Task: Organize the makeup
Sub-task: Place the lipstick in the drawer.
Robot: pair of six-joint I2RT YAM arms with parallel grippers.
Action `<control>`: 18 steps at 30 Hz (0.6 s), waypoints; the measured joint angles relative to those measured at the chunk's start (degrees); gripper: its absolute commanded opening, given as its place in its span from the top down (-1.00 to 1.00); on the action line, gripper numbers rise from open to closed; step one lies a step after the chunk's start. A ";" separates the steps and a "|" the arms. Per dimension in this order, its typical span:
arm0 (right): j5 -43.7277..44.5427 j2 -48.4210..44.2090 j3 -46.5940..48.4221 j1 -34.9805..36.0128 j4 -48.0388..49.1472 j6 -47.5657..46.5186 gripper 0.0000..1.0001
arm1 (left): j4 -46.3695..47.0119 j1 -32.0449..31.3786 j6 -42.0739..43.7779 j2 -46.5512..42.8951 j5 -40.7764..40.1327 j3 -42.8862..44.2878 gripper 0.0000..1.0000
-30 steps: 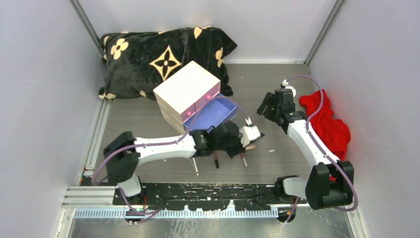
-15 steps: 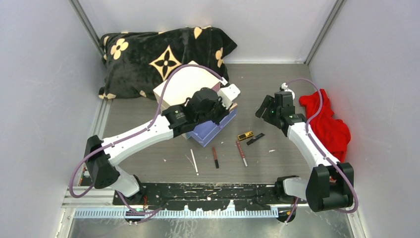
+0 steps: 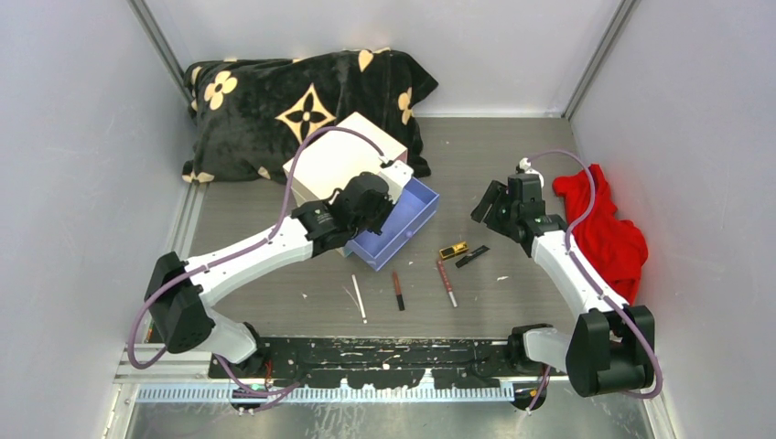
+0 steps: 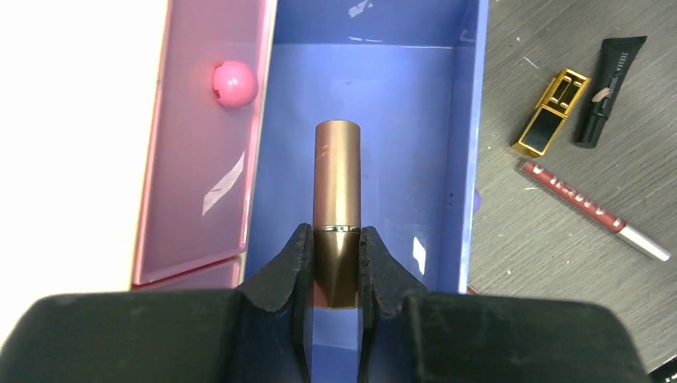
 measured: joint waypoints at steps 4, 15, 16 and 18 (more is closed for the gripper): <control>0.00 -0.57 -0.37 0.00 -0.20 -0.02 -0.33 | 0.63 0.26 -0.83 -0.70 -0.83 -1.57 0.32; 0.00 -0.68 -0.42 0.00 -0.68 -0.13 -0.34 | 1.53 0.24 -1.90 -1.18 0.74 -2.89 -0.27; -0.02 -0.68 -0.42 0.00 -0.76 -0.13 -0.34 | 1.60 0.24 -1.95 -1.25 0.85 -2.89 -0.29; -0.11 -0.66 -0.42 0.00 -1.01 -0.15 -0.33 | 1.66 0.24 -1.92 -1.46 1.18 -2.89 -0.31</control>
